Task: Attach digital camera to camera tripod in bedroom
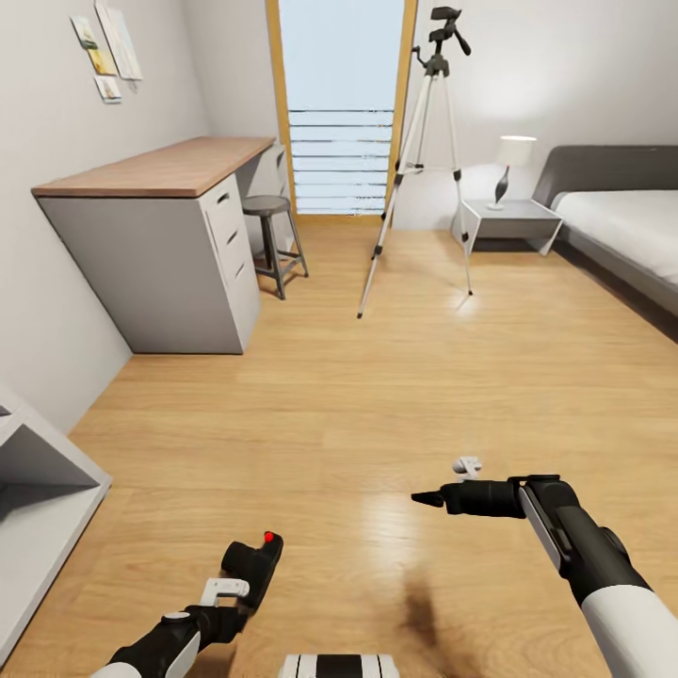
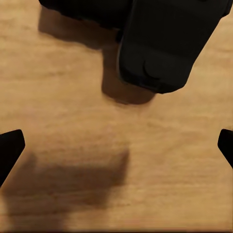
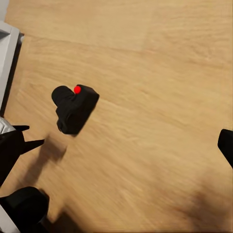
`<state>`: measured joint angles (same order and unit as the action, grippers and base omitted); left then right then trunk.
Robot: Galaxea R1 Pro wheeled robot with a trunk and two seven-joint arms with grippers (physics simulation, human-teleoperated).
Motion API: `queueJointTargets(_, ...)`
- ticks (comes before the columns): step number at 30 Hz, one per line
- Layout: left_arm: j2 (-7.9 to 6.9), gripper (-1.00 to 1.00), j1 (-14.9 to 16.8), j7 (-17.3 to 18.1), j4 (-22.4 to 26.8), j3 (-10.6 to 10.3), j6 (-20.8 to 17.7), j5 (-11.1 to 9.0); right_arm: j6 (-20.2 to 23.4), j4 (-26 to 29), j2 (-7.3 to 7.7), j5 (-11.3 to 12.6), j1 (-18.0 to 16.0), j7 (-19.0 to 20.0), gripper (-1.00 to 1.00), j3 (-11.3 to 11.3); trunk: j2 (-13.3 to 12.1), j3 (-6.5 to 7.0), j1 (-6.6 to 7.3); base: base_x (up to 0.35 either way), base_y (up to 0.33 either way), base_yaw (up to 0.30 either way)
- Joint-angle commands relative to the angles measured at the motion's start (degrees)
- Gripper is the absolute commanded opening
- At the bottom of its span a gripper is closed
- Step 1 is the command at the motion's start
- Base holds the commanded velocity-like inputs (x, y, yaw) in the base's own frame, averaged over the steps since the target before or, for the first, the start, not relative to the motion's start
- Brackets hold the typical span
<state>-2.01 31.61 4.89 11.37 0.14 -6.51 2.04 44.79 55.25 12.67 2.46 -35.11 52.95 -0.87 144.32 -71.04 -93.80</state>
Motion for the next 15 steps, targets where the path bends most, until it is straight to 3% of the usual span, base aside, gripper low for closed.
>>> queueJointTargets(1,-0.01,1.0,-0.02,0.21,0.14,0.04,-0.34,0.23,0.34,0.03,0.06,0.27,-0.04,-0.2,1.0,-0.09,0.03,-0.27,-0.01,0.0,0.0,0.0)
queueJointTargets(8,-0.01,1.0,0.0,0.21,0.14,0.04,-0.38,0.24,0.3,0.04,0.07,0.27,-0.02,-0.4,1.0,-0.08,0.13,-1.82,-0.19,0.0,0.0,0.0)
queueJointTargets(15,-0.04,1.0,-0.03,0.21,0.11,0.04,-0.6,0.13,0.29,0.04,0.0,0.27,-0.03,-0.44,1.0,-0.09,0.13,-1.82,-0.19,0.0,0.0,0.0)
